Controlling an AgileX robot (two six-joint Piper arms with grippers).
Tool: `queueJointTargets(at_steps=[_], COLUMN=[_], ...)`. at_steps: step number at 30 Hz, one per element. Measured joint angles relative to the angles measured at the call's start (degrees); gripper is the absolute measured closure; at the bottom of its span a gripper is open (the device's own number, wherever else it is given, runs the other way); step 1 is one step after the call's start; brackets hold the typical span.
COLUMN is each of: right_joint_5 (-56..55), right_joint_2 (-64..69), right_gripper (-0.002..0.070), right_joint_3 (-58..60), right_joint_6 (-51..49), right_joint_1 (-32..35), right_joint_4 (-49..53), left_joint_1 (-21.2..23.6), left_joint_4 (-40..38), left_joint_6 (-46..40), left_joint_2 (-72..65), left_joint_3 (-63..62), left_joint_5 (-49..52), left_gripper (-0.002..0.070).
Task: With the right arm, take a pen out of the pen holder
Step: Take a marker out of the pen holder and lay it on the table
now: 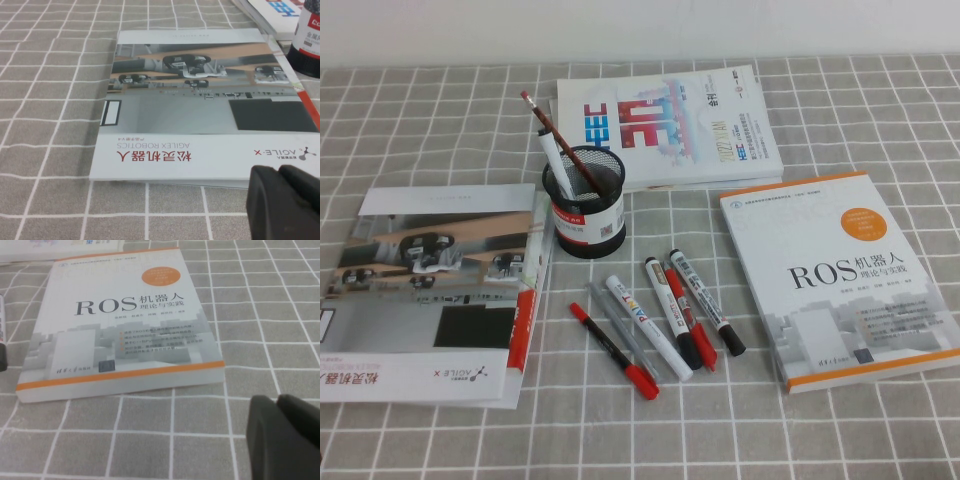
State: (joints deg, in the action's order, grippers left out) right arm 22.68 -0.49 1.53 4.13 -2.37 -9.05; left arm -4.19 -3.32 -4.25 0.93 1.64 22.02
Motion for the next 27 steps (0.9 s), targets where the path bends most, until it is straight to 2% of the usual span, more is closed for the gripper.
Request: queueJointTargets(at_steps=[3,10,17,27], right_joint_5=[-2.21,-11.1,-15.53,-17.93], right_joint_2=[0.0,0.0,0.0,0.0], right_gripper=[0.0689,0.0689,0.0689,0.0689], right_joint_3=[0.0,0.0,0.0,0.0], right_joint_6=[0.0,0.0,0.0,0.0], right_joint_1=[0.0,0.0,0.0,0.0], right_joint_4=[-1.52,-15.45,-23.49,-26.38], left_joint_1=[0.0,0.0,0.0,0.0], left_joint_4=[0.0,0.0,0.0,0.0], left_joint_6=[0.0,0.0,0.0,0.0], left_joint_2=[0.0,0.0,0.0,0.0], left_joint_3=[0.0,0.0,0.0,0.0], left_joint_5=[0.0,0.0,0.0,0.0], left_gripper=[0.0678,0.0678,0.0678,0.0678])
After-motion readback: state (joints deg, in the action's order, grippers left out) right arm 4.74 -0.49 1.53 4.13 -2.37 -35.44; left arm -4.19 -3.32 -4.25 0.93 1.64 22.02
